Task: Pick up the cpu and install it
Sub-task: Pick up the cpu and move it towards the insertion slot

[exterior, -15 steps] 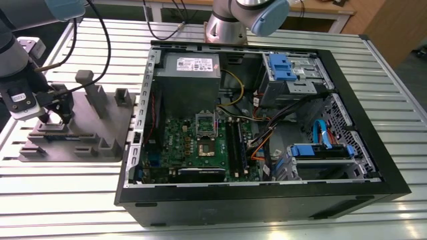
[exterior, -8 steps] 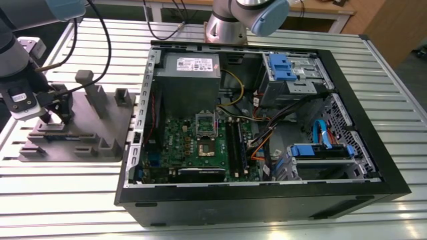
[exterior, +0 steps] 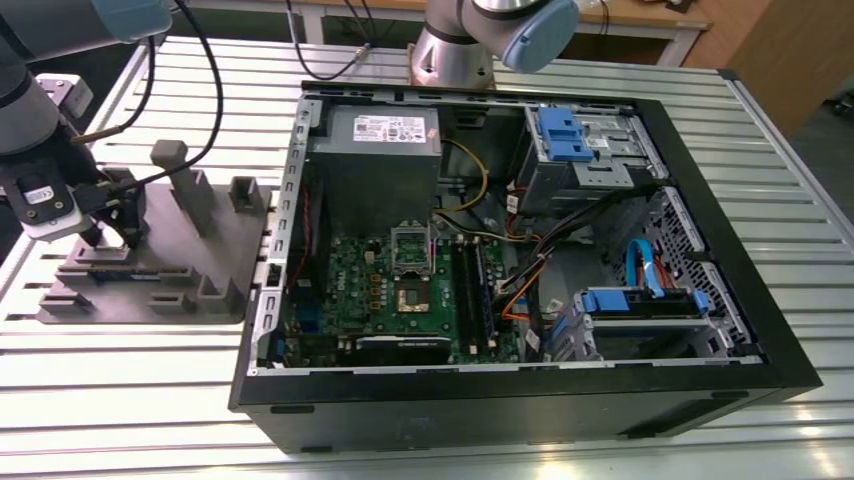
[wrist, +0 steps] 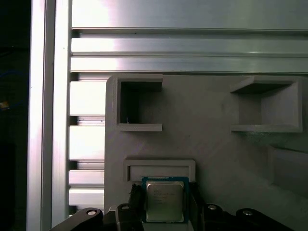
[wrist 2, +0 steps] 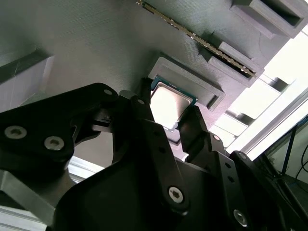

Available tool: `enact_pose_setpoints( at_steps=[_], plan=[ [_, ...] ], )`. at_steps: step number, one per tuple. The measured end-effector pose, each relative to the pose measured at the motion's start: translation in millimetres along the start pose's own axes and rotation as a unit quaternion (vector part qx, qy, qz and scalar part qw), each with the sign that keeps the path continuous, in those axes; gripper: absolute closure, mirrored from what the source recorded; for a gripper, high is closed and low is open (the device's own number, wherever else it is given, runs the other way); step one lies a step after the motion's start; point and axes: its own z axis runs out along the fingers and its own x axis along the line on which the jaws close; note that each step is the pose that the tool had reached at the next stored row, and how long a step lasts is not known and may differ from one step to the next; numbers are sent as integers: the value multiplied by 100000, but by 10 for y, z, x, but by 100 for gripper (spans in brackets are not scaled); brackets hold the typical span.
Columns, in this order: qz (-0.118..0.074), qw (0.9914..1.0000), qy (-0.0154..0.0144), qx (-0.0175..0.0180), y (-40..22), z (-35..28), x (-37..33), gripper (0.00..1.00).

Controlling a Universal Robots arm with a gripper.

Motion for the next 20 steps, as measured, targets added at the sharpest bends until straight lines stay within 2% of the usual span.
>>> enact_pose_setpoints(
  at_steps=[6,7,20],
  plan=[
    [1,100000,-3,0,0,0,-1,51],
    [3,100000,1,2,0,0,-1,45],
    [0,100000,4,-6,1,-33,-1,45]
  ],
)
